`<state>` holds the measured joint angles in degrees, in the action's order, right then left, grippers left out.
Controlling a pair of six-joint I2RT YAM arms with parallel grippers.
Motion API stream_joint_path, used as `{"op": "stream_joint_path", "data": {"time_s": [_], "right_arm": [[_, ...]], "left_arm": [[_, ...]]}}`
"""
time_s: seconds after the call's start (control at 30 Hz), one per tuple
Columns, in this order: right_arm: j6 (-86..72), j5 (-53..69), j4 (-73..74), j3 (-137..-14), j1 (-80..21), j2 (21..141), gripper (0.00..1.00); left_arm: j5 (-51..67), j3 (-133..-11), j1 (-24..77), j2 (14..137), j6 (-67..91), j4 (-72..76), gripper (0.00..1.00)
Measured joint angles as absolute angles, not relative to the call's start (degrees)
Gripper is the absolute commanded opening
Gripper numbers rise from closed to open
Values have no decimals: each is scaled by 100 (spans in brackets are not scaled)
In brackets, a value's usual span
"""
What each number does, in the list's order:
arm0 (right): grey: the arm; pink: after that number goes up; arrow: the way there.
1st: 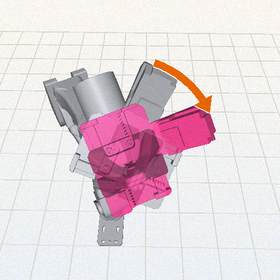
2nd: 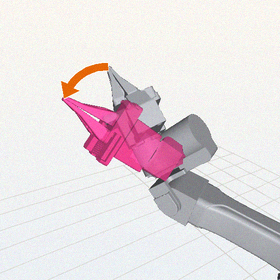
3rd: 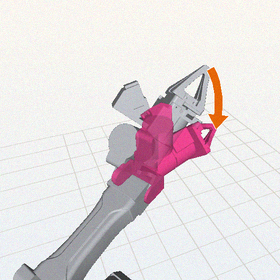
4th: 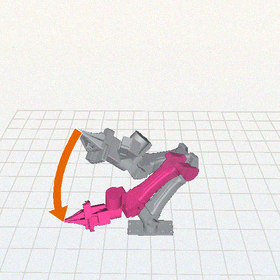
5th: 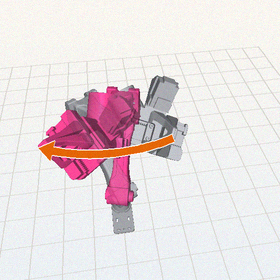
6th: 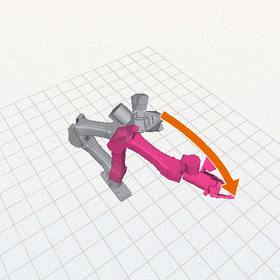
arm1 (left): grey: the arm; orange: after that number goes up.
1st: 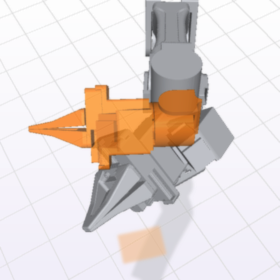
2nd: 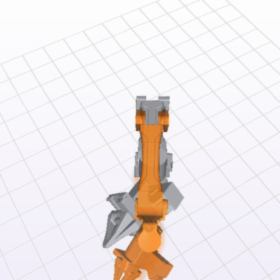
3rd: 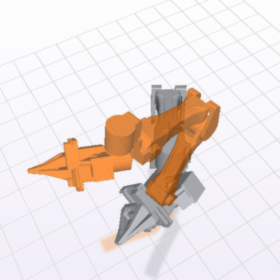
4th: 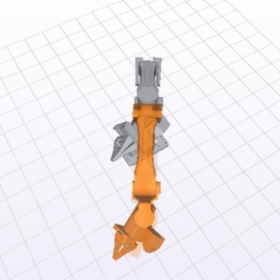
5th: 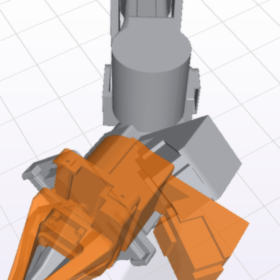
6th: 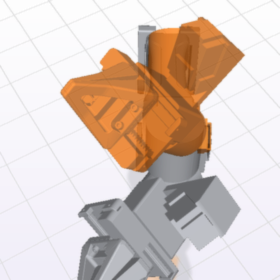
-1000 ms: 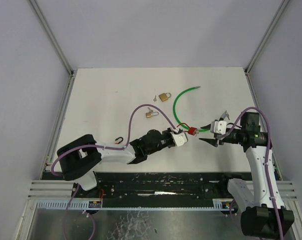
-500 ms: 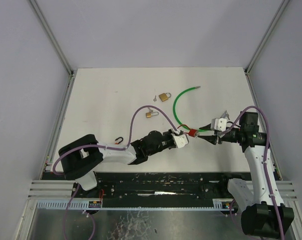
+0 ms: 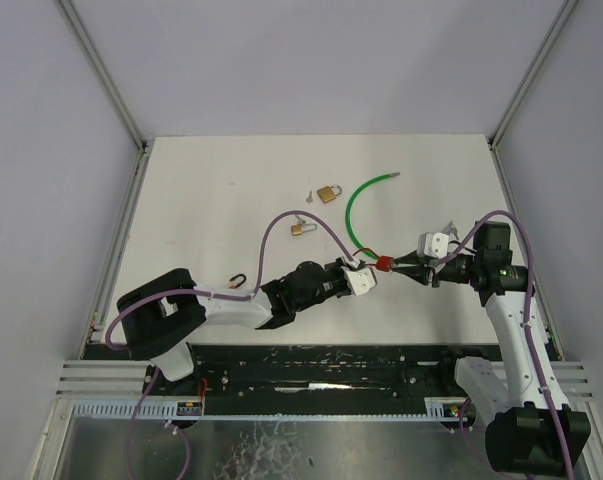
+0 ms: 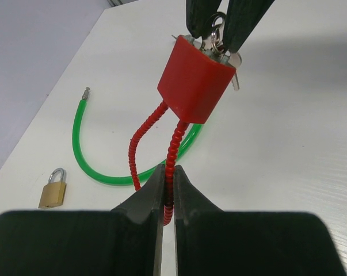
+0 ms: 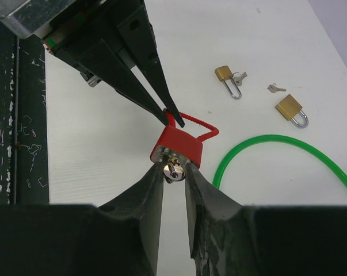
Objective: Lock with the key
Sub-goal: Lock the lock.
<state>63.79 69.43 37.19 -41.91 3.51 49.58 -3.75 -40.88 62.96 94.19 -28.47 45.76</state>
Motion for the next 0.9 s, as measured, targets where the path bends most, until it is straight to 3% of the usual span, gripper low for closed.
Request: {"op": "stream_joint_path", "data": {"time_s": [0.23,0.4,0.9], "right_arm": [[6086,6879,3492,-4132,325,4956,27],[5863,6834,3330,-4117,296,4958,13],[5701,6707,3376,-4117,344,4694,3]], "left_arm": [[-414,-4088,6296,9419,-2847,4576,0],[-443,-4088,6296,9419,-2847,4578,0],[-692,-4403,6298,9529,-3594,4316,0]]}}
